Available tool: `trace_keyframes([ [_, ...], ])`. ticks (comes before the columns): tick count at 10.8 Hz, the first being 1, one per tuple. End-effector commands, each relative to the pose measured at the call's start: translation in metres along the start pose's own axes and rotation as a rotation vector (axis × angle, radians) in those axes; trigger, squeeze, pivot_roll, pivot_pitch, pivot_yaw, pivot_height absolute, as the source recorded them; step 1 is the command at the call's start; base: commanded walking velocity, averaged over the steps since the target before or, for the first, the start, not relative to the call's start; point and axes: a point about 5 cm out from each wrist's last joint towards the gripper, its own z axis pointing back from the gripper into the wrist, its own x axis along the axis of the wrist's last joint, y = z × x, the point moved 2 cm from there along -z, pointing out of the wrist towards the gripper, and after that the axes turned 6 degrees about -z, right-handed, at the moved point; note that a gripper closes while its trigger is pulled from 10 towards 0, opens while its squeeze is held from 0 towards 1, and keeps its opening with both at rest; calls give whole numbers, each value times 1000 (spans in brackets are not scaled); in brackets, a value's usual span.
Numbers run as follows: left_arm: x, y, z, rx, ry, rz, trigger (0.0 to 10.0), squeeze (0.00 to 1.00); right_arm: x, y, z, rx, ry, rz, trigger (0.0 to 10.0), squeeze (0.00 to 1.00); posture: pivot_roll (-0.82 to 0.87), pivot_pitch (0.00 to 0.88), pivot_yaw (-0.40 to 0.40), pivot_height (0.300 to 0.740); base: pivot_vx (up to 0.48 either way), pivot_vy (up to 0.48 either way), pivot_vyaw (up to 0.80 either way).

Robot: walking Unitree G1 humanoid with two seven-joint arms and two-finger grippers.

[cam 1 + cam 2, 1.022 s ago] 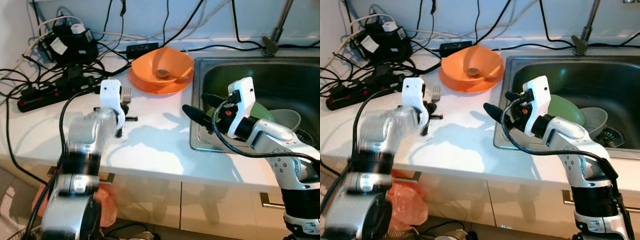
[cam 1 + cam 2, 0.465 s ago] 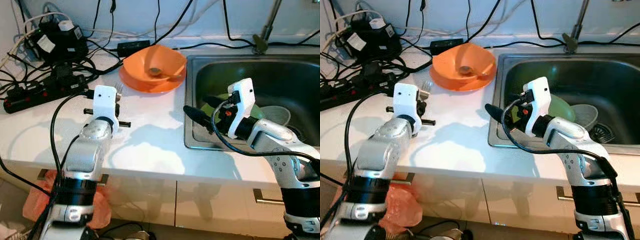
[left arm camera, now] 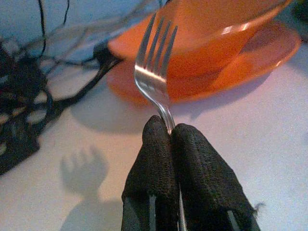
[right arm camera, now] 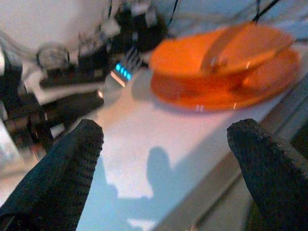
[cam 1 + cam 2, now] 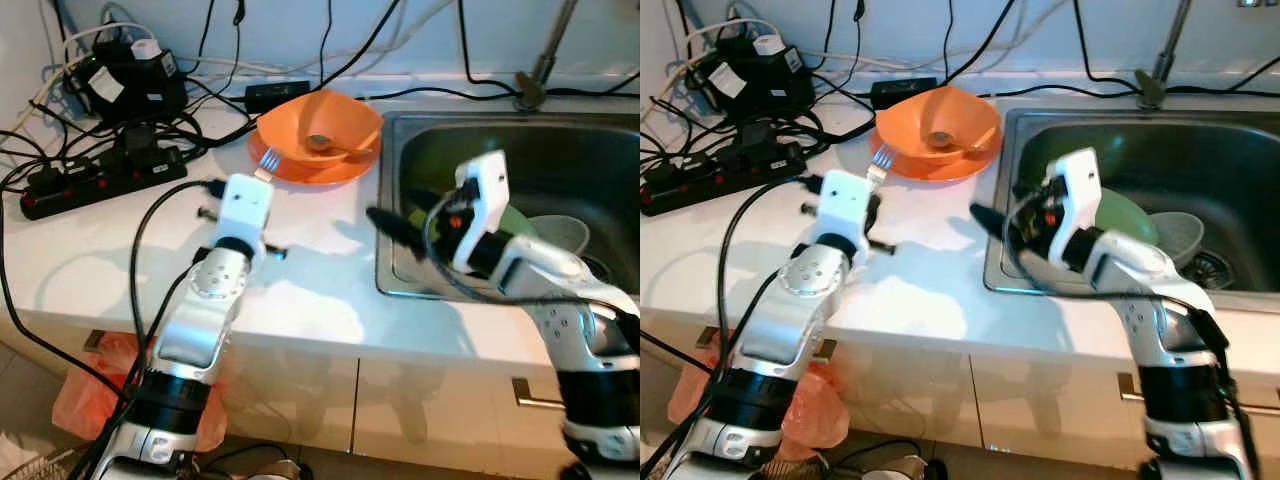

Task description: Kitchen organization

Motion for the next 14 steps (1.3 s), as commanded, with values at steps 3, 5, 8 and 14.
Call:
trace_keyframes([
  [3, 48, -2, -19, -24, -236, -37, 196, 0, 30, -1, -1, -7, -182, -59, 10000, 0, 142, 22, 94, 740, 0, 0, 0],
  [5, 66, -22, -22, -105, -323, 25, 392, 0, 34, -7, 0, -55, -219, -71, 10000, 0, 135, 27, 96, 740, 0, 0, 0],
  [8, 80, -53, -19, -271, -397, 214, 0, 0, 39, -7, 0, -50, -254, -111, 10000, 0, 127, 31, 95, 740, 0, 0, 0],
  [14, 108, -83, -5, -702, -322, 976, 0, 0, 38, -9, -1, -43, -263, -169, 10000, 0, 125, 37, 84, 740, 0, 0, 0],
])
